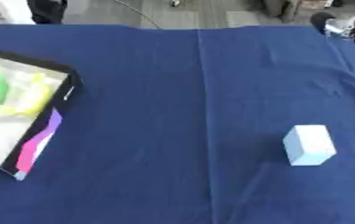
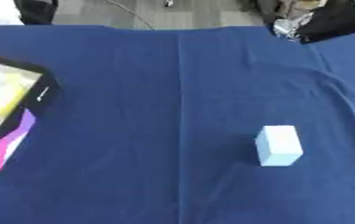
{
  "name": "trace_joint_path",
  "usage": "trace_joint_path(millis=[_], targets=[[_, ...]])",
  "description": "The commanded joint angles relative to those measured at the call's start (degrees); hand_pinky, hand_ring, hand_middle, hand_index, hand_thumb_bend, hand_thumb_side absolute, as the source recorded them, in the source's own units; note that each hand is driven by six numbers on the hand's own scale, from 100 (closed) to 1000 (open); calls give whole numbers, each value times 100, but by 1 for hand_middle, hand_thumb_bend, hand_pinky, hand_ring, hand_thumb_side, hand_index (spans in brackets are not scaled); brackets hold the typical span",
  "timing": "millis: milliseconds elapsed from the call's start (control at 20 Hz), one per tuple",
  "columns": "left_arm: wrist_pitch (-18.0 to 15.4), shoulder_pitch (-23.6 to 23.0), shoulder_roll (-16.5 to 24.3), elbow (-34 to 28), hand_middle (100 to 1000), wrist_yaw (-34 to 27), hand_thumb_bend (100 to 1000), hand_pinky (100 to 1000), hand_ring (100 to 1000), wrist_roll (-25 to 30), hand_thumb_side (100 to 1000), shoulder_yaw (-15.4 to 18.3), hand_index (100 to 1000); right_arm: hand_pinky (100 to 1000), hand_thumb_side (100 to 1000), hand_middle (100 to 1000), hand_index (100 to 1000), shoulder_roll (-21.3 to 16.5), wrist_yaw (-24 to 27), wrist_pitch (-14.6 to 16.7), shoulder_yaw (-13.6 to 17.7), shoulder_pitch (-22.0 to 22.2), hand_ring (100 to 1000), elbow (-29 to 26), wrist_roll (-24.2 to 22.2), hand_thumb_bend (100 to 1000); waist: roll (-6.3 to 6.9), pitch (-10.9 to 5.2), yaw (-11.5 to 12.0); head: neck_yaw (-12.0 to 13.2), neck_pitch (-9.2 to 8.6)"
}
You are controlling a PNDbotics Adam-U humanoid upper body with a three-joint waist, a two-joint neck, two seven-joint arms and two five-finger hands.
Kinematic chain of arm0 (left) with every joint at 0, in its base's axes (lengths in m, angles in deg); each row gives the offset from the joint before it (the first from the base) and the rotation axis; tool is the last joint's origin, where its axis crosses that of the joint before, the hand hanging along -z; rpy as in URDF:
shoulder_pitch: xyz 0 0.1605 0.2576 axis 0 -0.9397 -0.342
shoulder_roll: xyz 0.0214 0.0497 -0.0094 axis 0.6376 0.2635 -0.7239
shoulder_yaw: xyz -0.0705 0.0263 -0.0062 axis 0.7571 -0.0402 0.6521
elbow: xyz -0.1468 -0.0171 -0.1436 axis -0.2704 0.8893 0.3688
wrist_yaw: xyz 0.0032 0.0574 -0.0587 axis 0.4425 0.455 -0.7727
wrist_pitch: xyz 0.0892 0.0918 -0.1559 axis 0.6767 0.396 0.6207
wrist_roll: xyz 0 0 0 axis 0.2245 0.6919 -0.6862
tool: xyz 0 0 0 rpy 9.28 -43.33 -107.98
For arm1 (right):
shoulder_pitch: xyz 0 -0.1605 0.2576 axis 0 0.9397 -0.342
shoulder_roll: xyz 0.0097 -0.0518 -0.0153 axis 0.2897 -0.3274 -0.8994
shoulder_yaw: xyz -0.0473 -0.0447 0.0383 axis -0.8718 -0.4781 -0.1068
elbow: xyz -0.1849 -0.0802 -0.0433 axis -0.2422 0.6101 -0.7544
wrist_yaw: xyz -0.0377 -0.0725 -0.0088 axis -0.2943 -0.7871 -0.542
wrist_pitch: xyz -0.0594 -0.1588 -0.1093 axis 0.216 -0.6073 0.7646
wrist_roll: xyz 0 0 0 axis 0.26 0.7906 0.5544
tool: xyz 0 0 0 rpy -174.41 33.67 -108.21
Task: Pick up the objects with one hand, pass them to the other hand, and then place them into the box on the other side of the table.
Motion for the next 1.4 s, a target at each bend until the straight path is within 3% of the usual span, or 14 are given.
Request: trace_joint_path(millis=[50,150,200,400,550,700,850,1000,1200,1400], targets=[[132,-42,222,-656,673,-417,352,821,797,-572,760,376,815,870,522,877,923,-323,42,150,54,23,865,-118,-216,304,2,-161,27,-255,58],[121,-144,144,-1148,663,-877,317,810,788,-1172,794,526,817,874,509,880,925,-387,53,286,32,97,871,-122,-418,319,-8,-150,47,-412,66],[81,-182,92,-1388,656,-1116,283,795,782,-1523,854,586,824,884,481,886,929,-413,63,366,21,134,883,-123,-524,338,-13,-147,56,-497,72],[-273,-385,-140,-2132,655,-2239,196,762,782,-3006,945,656,851,902,413,895,930,-524,163,708,33,306,898,-115,-912,376,-34,-134,68,-725,72],[-938,-518,-442,-2538,655,-3313,214,750,785,-4052,939,635,859,908,380,895,933,-595,272,917,20,416,902,-98,-1165,385,-49,-124,69,-822,61],[-1766,-596,-740,-2735,637,-4193,217,735,773,-4759,921,508,845,912,347,892,930,-654,385,1084,-13,516,905,-100,-1397,401,-53,-111,68,-894,34],[-2560,-631,-1028,-2760,635,-4685,227,726,768,-5077,913,393,835,913,326,881,923,-717,429,1206,-85,672,905,-82,-1461,416,-59,-96,74,-961,4],[-3101,-658,-1316,-2763,645,-4926,240,724,770,-5272,899,312,836,916,306,879,922,-750,418,1298,-166,828,909,-68,-1469,423,-51,-78,95,-1023,-23],[-3510,-708,-1610,-2764,652,-5034,268,724,769,-5456,878,235,830,924,272,881,931,-778,326,1449,-350,961,921,10,-1470,450,-47,-53,103,-1117,-31],[-3605,-758,-1737,-2764,655,-5005,271,724,770,-5489,874,196,830,925,265,881,931,-747,157,1547,-422,1049,922,75,-1470,461,-28,-35,116,-1157,-24]])
